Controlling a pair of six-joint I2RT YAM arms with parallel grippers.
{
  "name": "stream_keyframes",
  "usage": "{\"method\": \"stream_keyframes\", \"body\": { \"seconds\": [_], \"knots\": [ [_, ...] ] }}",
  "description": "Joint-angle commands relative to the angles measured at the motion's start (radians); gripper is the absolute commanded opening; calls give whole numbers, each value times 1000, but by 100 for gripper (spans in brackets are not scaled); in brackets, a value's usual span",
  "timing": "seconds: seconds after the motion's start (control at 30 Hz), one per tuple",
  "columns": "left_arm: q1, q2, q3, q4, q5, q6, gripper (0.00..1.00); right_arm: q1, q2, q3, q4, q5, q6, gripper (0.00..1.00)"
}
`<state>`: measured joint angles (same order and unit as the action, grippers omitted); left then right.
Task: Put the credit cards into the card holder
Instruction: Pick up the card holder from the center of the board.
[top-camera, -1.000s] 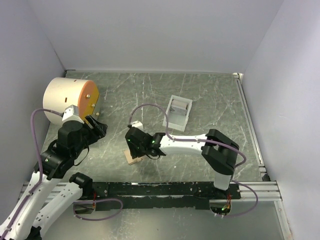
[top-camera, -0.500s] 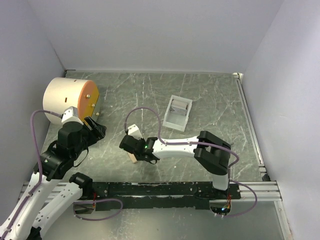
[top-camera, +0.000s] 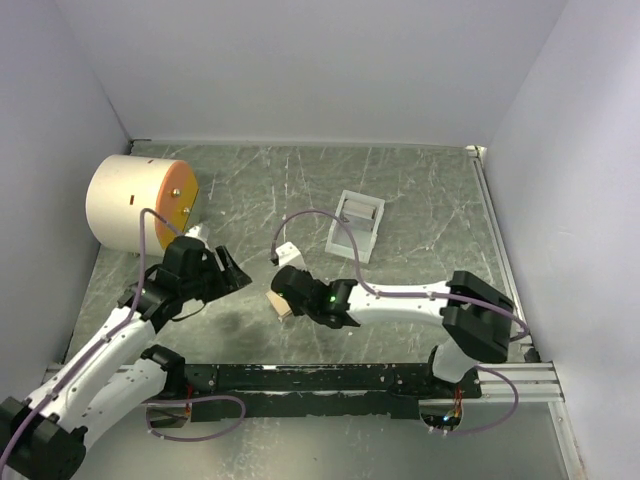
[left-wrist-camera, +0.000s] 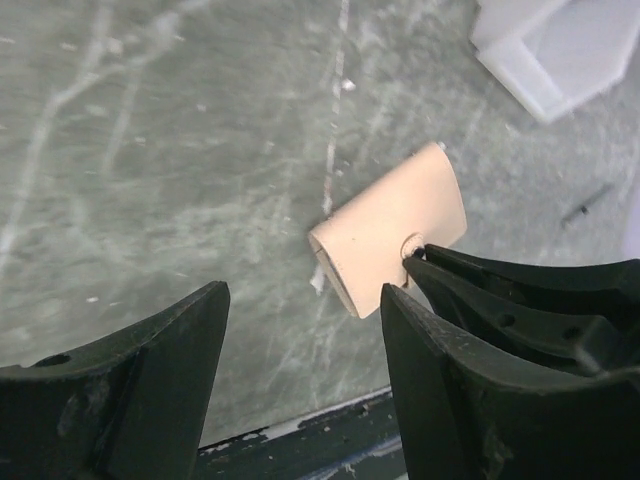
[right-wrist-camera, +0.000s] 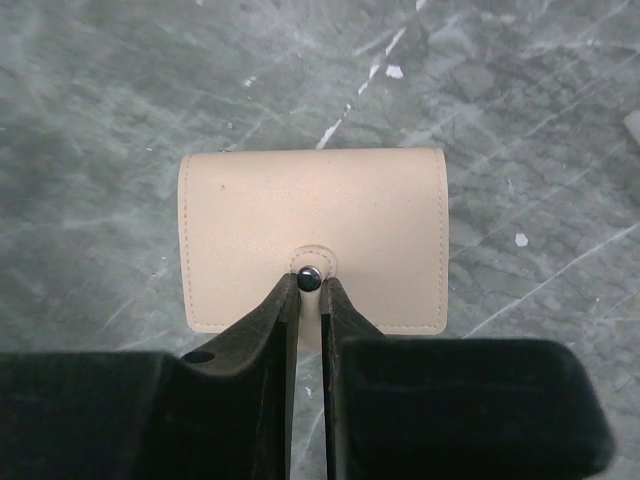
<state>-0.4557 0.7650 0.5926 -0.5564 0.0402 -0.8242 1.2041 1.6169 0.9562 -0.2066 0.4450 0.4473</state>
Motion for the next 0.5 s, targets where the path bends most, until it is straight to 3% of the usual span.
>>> {"method": "stream_keyframes", "body": {
  "seconds": [0.0,0.3,0.47],
  "knots": [
    [-5,57,-24,191,248,37,75,-3,-125,-62,145,-18,-63,2],
    [-5,169,-82,433,535,17,80,-3,-382,-218,304,-139,-139,1],
    [-5,172,-147,604,644,-63,78,-2,-426,-246,326,-178,-132,0]
  ]
}}
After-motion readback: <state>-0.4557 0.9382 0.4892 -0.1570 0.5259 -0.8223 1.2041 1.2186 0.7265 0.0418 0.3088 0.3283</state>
